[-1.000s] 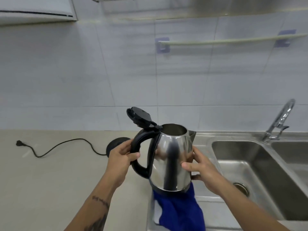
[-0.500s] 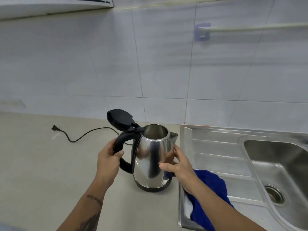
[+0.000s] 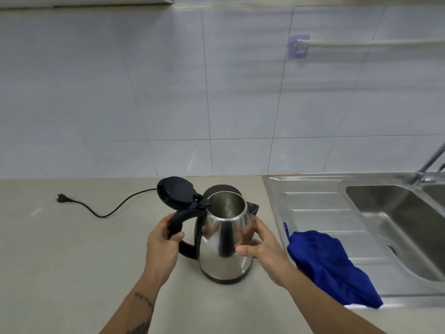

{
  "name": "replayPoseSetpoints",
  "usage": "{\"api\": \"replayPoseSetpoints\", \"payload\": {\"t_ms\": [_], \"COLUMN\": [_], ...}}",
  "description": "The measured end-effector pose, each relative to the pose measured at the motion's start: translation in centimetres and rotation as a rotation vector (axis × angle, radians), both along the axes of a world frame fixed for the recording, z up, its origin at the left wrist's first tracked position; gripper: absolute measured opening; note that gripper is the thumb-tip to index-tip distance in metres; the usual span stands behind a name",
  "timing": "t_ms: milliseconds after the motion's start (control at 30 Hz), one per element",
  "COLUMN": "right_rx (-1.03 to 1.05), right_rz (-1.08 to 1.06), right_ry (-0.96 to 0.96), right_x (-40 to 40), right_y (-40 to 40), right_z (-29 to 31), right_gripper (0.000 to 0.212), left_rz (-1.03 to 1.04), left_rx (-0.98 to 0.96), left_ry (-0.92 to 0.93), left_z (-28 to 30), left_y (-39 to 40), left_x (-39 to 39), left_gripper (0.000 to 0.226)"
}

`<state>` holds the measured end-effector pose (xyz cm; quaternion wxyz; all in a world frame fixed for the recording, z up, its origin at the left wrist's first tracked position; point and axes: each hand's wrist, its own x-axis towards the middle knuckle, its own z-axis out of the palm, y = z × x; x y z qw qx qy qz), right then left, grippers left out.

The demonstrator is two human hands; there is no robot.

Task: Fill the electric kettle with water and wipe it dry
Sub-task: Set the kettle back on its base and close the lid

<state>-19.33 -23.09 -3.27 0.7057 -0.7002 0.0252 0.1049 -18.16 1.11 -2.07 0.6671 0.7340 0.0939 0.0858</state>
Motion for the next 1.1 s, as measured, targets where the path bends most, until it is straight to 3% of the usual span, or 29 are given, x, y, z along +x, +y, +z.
{"api": "replayPoseSetpoints", "payload": {"t_ms": [300, 467, 567, 700, 900, 1100], "right_rx": [-0.068, -0.068, -0.050, -0.056, -0.029, -0.059], "right_rz": [-0.043, -0.078, -0.093, -0.092, -0.097, -0.125], "right_ry": [0.096, 0.125, 0.152, 0.178, 0.176, 0.165], "right_x": [-0.2, -0.3, -0.6, -0.7, -1.1, -1.4], "right_y": [1.2, 1.4, 1.4, 1.4, 1.3, 1.3], "right_z": [0.1, 0.0, 0.3, 0.6, 1.1, 0.5], "right_gripper": [0.095, 0.095, 0.093, 0.097, 0.086, 0.083], "left_rz": [-0.107, -0.162, -0.112, -0.056, -0.321, -0.399], "left_rx": [0.039, -0.205, -0.193, 0.148, 1.049, 1.175], "left_ry": [-0.007, -0.379, -0.454, -0.513, -0.660, -0.670], "left_z": [0.1, 3.4, 3.9, 4.8, 5.2, 4.1], "left_y": [2.0, 0.4, -1.0, -3.2, -5.2, -4.4], "left_x": [-0.3, -2.1, -1.2, -0.2, 1.1, 1.7], "left_gripper": [0.050, 0.048, 0.044, 0.051, 0.046, 0.050]}}
